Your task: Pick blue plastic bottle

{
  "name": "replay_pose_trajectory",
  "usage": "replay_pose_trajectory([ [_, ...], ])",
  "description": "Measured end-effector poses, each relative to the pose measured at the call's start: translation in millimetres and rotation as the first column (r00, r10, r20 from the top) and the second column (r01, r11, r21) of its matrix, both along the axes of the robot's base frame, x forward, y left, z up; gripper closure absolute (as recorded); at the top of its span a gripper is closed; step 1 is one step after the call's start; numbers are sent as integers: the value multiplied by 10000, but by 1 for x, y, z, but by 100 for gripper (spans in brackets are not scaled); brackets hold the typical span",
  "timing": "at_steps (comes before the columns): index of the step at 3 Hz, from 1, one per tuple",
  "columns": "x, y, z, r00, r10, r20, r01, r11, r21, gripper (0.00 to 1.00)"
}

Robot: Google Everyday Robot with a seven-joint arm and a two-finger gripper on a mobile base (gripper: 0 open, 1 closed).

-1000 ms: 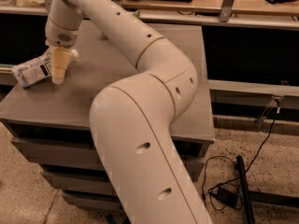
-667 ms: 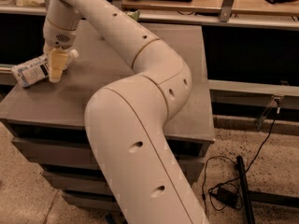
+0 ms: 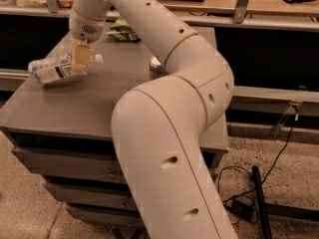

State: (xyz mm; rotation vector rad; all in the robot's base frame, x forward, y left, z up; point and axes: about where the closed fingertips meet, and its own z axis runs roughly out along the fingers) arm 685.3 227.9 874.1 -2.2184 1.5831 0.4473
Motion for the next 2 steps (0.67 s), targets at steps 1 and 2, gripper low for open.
replay_pose_trajectory([
  [1, 7, -63, 40, 9819, -1792, 609, 1795, 9838, 19, 100],
  [2, 5, -118, 88, 9482, -2990, 1076, 2950, 9541, 512, 100],
])
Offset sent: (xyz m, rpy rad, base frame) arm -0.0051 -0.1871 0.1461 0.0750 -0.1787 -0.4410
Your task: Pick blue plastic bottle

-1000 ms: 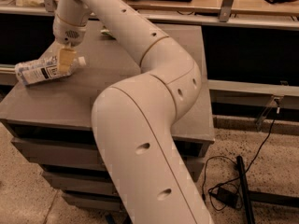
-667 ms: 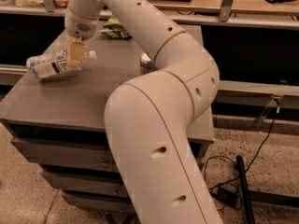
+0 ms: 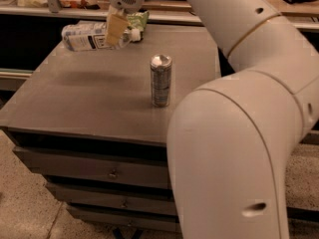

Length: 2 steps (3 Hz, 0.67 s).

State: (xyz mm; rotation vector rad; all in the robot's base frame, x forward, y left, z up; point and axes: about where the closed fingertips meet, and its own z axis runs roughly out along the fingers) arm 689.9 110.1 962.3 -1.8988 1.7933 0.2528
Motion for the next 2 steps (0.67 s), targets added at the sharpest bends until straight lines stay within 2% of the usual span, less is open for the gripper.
replay_pose_trajectory([
  [1, -2, -46, 30, 9995, -230, 203, 215, 9970, 738, 100],
  [2, 0, -45, 37, 9993, -244, 298, 216, 9955, 924, 100],
])
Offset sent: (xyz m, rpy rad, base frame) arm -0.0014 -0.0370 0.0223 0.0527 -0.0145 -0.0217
